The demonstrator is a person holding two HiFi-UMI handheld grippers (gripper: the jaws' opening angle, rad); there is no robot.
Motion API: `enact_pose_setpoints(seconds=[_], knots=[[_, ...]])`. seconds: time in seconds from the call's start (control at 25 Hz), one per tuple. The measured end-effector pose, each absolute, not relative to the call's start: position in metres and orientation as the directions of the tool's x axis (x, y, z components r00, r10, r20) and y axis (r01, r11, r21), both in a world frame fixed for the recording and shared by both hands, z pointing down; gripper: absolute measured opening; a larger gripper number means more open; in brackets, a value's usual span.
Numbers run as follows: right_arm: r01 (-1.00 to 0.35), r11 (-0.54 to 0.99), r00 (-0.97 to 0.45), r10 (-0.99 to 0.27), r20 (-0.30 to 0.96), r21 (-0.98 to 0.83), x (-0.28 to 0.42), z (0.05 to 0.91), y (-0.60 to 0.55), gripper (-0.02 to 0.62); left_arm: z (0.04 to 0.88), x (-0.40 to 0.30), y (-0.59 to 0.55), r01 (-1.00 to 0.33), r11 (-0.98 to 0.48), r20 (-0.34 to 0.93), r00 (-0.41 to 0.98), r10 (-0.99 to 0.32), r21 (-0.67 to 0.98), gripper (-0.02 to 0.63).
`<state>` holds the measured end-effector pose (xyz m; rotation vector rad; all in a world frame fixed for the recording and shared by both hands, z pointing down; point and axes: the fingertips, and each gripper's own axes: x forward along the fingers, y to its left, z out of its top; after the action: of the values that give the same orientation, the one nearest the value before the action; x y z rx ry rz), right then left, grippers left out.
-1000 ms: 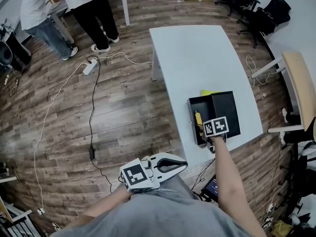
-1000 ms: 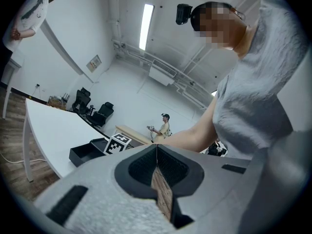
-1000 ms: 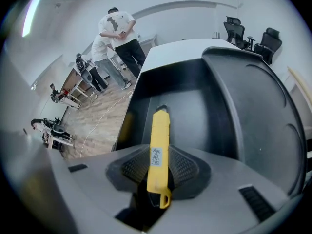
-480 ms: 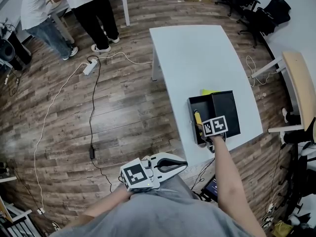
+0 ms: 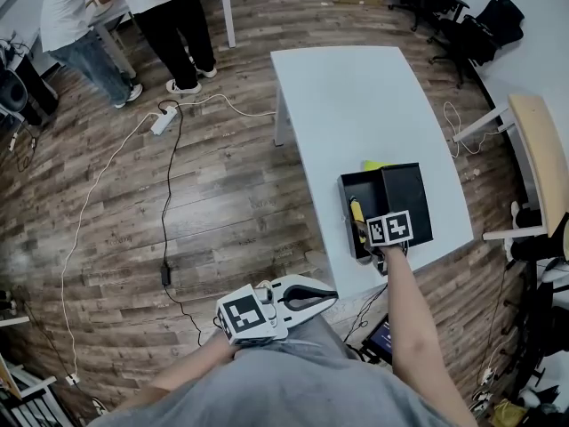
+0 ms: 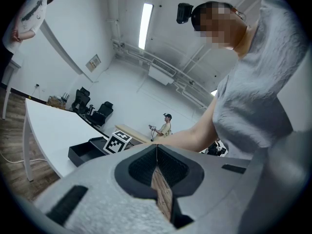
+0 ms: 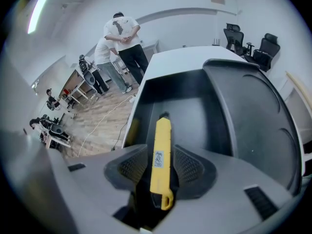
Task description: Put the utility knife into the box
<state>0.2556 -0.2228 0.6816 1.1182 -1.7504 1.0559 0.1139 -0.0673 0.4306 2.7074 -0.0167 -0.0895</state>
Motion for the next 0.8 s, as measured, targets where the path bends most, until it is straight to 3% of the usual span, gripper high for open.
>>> enact_pose_setpoints(seconds=[0.8], knots=[[-0.932,0.257,-0.349,-0.462,0.815,-0.254,0.249,0.634,-0.215,0.141,0.427,0.116,-0.050,0.055,-0.917,-0.062,0.998,0.033,0.395,0.018]])
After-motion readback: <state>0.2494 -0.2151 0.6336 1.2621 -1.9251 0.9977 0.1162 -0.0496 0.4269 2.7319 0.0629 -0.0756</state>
